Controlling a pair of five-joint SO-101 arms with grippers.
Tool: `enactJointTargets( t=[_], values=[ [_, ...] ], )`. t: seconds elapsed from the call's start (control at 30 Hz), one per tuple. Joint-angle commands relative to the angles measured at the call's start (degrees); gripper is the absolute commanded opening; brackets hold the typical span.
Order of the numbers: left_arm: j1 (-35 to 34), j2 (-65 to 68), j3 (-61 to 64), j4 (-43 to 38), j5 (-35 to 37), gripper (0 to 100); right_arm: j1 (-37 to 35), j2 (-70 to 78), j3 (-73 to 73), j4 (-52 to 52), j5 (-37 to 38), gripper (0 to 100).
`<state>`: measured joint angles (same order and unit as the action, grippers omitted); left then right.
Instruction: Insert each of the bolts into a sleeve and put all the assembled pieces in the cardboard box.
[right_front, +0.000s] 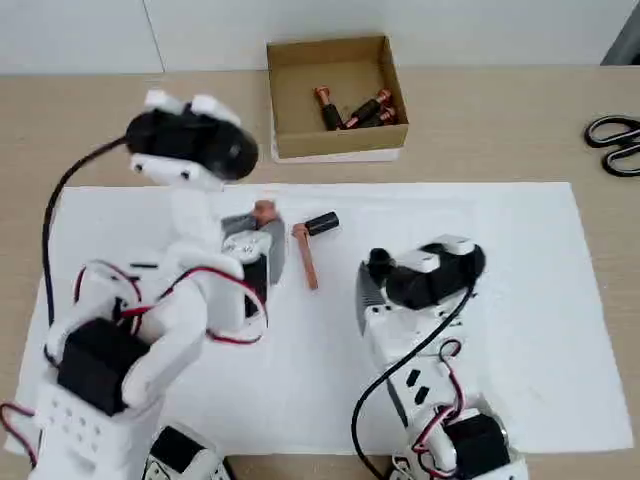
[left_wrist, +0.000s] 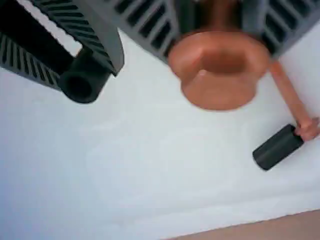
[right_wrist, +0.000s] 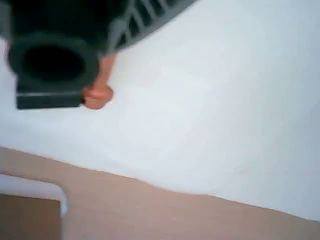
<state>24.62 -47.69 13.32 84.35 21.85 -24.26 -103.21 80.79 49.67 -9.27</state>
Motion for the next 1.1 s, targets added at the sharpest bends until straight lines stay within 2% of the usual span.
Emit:
enactJointTargets(
  t=[0.0, 0.2, 0.3, 0.37, 0.47, 0.57, 0.83, 1.07],
  values=[
    [-0.62, -8.97, 11.30, -6.51, -1.49, 0, -2.51, -0.75, -0.35, 0.04, 0.53, 0.4],
    [-0.53, -14.68, 28.18, -25.76, -7.30, 1, -2.68, -0.75, -0.18, 0.04, 0.53, 0.4],
    [-0.35, -14.68, 31.96, -34.90, -7.82, 1, -2.77, -0.75, 0.62, 0.04, 0.35, 0.4],
    [-0.26, -14.33, 32.92, -37.71, -6.51, 1, -2.77, -0.75, 1.23, -0.22, 0.35, 0.4],
    [-1.41, -11.08, 32.75, -37.89, -0.09, 1, -2.77, -0.75, 0.88, -0.40, 0.53, 0.4],
    [-4.22, -5.98, 28.97, -37.54, 3.16, 1, -2.77, -0.75, 0.88, -0.48, 0.53, 0.4],
    [-1.41, 10.81, 9.01, -32.53, 3.25, 1, -2.51, -0.75, 1.76, -3.38, 0.26, 0.4],
    [4.40, 17.93, 4.53, -33.32, 2.55, 1, -2.68, -0.75, 10.81, -11.38, 0.26, 0.4]
  ],
)
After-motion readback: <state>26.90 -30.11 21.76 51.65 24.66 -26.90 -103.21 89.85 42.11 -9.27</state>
